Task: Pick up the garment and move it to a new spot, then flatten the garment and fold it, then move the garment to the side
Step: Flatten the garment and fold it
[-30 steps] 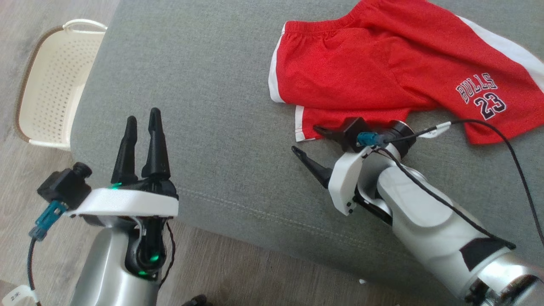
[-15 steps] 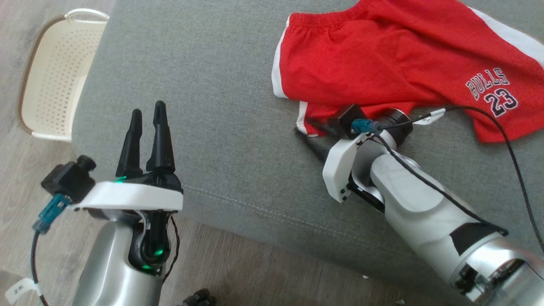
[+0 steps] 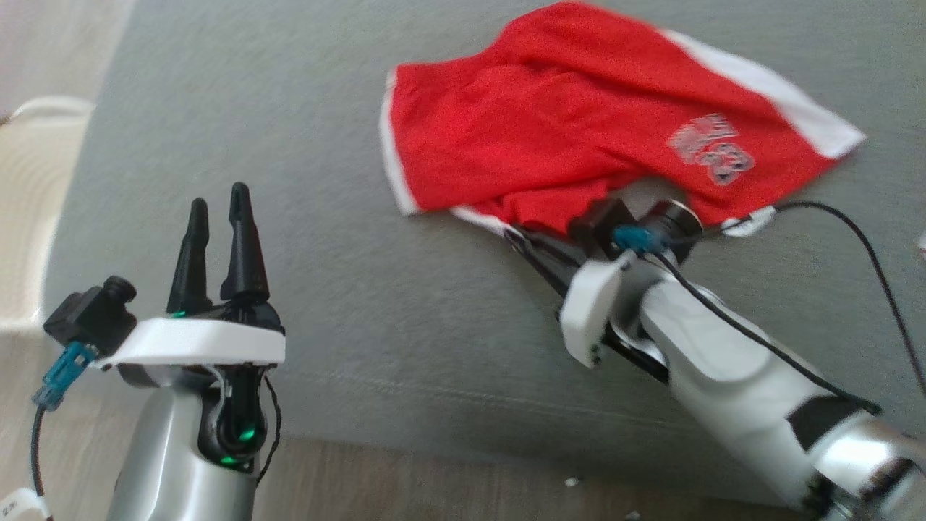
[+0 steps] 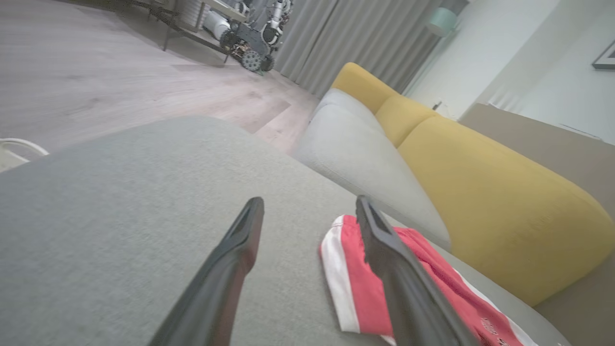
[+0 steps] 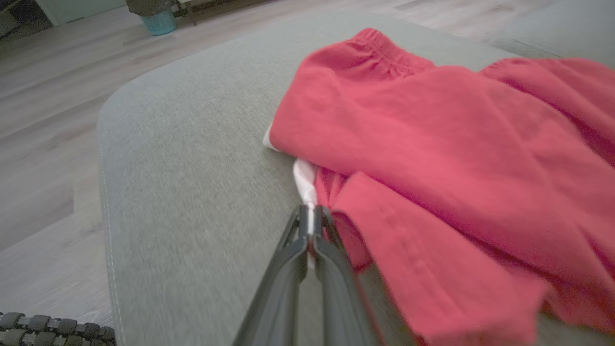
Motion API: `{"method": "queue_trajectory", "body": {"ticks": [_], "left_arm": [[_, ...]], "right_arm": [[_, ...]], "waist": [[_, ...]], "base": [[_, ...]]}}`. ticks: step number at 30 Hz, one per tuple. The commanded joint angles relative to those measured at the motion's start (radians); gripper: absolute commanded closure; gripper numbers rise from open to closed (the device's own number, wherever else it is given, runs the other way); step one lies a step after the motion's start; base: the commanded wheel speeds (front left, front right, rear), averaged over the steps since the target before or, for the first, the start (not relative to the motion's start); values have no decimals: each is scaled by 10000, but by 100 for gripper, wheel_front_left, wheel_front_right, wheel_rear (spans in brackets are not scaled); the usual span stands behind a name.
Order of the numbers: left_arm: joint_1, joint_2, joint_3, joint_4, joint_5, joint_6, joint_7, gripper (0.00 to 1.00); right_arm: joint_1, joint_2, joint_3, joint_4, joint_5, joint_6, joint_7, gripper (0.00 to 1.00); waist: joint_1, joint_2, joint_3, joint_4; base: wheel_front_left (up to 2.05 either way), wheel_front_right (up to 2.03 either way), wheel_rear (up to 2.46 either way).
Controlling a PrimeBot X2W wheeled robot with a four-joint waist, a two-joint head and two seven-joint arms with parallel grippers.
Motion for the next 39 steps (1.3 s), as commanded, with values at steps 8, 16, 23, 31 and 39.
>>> {"method": "queue_trajectory", "body": {"ticks": [8,16,23,31,39], "left_arm": [[-40,154,609,26,474,-137,-53,0],[-196,176,906,514,1169,-329,-53,0],[-741,761,340,1393,1536,-520,165,0],[-747,1857,-843,1857,1790,-590,861,0],[-230,2627,-1963,1281,1005,-597,957,0]], "right_arm": [[864,-1631,-19,-2113,467,35,311,100],[1723,-2901,-1168,-3904,122,35,1039,100],[2638,-3204,-2566,-4850,-634,35,1666,100],[3398,-2632,-3883,-5339,-990,35,1775,100],[3742,-2368,-4371,-5260,-1349,35,1796,100]], "waist": [[0,0,-1217,-2273],[0,0,-1059,-3530],[0,0,-711,-4361],[0,0,-521,-4694],[0,0,-660,-4452]], "base": [[0,0,0],[0,0,0],[0,0,0],[0,0,0],[0,0,0]]}}
